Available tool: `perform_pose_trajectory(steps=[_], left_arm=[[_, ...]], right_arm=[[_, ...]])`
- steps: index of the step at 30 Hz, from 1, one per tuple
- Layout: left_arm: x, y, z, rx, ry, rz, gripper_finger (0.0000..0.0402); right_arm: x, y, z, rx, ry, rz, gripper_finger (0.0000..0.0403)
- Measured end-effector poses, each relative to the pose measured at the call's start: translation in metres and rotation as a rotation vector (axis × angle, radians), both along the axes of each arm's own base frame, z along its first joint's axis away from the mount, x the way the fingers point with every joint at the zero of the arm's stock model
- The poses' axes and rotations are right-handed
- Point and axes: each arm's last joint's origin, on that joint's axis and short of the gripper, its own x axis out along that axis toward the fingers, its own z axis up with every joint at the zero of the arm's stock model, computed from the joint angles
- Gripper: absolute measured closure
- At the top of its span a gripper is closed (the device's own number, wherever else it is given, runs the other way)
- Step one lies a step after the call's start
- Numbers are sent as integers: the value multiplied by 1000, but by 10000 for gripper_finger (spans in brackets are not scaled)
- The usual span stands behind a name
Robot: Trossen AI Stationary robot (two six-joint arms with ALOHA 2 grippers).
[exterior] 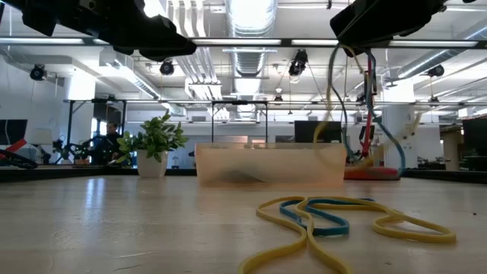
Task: Pick and place rubber bands into bin
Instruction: Put the top yellow rubber band into the bin
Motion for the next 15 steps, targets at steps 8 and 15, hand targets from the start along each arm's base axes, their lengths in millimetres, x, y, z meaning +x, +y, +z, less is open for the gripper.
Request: perform_pose_trajectory(steps=[8, 15], left_arm=[[0, 0, 0, -1, -2, 0, 265], [1, 0, 2, -5, -19, 0, 265]], right_arm=[[-2, 8, 2, 74, 7, 123, 394], [5, 11, -18, 82, 93, 87, 394]])
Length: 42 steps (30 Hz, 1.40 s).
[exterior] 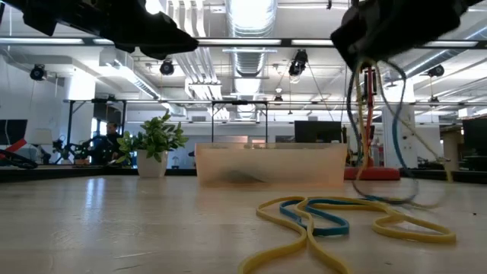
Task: Pick and place rubber bands into bin
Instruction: Put the top yellow rubber band into the bin
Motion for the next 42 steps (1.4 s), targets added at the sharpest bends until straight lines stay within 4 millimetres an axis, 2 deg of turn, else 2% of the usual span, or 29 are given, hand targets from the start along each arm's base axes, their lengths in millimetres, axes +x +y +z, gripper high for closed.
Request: perform_pose_trajectory(steps=[6, 10, 18, 28, 33, 42], left_arm=[[0, 0, 1, -2, -8, 0, 265], [0, 0, 1, -2, -9, 0, 265], [1, 0, 2, -6, -26, 0, 265], [1, 0, 2, -6, -26, 0, 265], [1, 0, 2, -6, -26, 0, 265], [1, 0, 1, -3, -17, 0, 265]], right_arm=[[10, 5, -32, -48, 111, -3, 394], [13, 4, -41, -54, 138, -15, 394], [15, 0, -42, -25, 150, -59, 390], [15, 0, -41, -7, 155, -76, 329], [14, 0, -42, -8, 161, -74, 310], [-4, 2, -64, -13, 277, -70, 312]])
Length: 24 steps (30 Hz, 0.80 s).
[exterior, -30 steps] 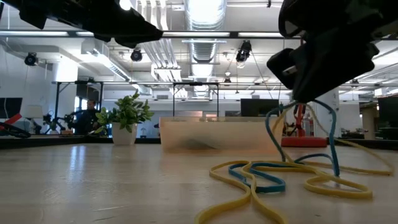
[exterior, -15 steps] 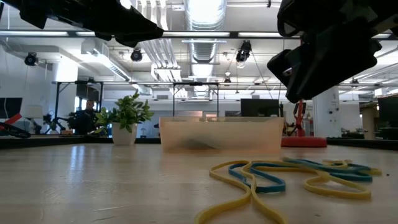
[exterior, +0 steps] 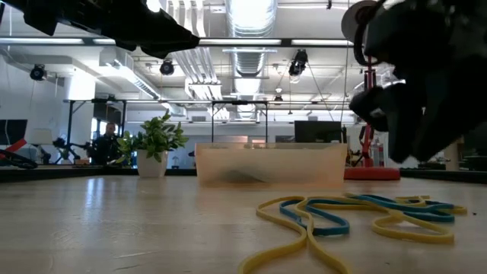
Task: Pick and place rubber bands into bin
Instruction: Put the top yellow rubber band into the bin
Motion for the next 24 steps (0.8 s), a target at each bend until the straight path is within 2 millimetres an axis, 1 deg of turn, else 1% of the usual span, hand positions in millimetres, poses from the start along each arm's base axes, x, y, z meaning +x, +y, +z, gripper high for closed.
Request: perform_pose_trajectory(steps=[4, 11, 19, 24], left_arm=[[0, 0, 0, 0, -1, 0, 265], [1, 0, -2, 1, 4, 0, 265], [6, -1, -11, 12, 40, 3, 265], [8, -1, -15, 16, 54, 6, 265]], right_arm=[[-8, -5, -11, -4, 40, -61, 323], [-16, -9, -25, -4, 41, -76, 332], [-14, -8, -39, -61, 42, -37, 307], [-11, -7, -42, -71, 25, -4, 284]])
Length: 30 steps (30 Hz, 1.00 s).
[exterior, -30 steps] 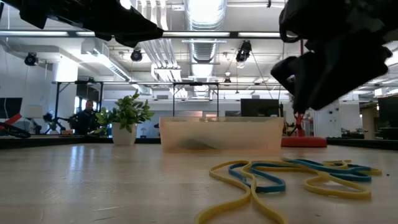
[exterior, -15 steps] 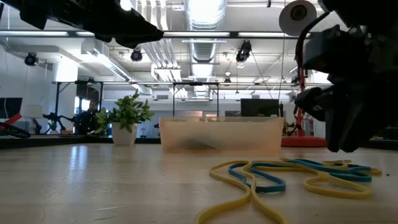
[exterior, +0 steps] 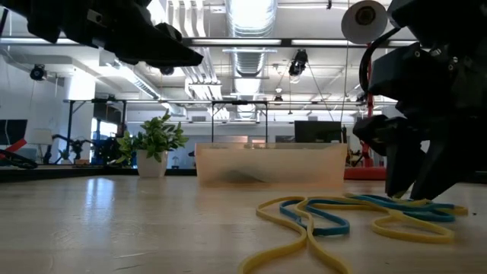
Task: Pick and place rubber bands into bin
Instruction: Put the top yellow rubber band into the bin
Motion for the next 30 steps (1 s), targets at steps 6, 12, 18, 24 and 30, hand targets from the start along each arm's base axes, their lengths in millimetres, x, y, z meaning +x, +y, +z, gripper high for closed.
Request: perform_pose_trajectory(steps=[6, 12, 18, 24, 30], left_arm=[[1, 0, -1, 1, 3, 3, 265], [1, 0, -1, 1, 3, 3, 265], [1, 0, -1, 0, 4, 3, 265], [1, 0, -1, -1, 4, 3, 265], [0, 0, -1, 0, 7, 3, 265]], right_arm=[[0, 0, -1, -4, 0, 4, 271], [-4, -2, -4, 20, 21, -55, 290], [-6, -3, -6, 29, 28, -85, 344], [-6, -4, -7, 29, 31, -86, 392], [-2, -2, 3, 0, -4, -61, 395]])
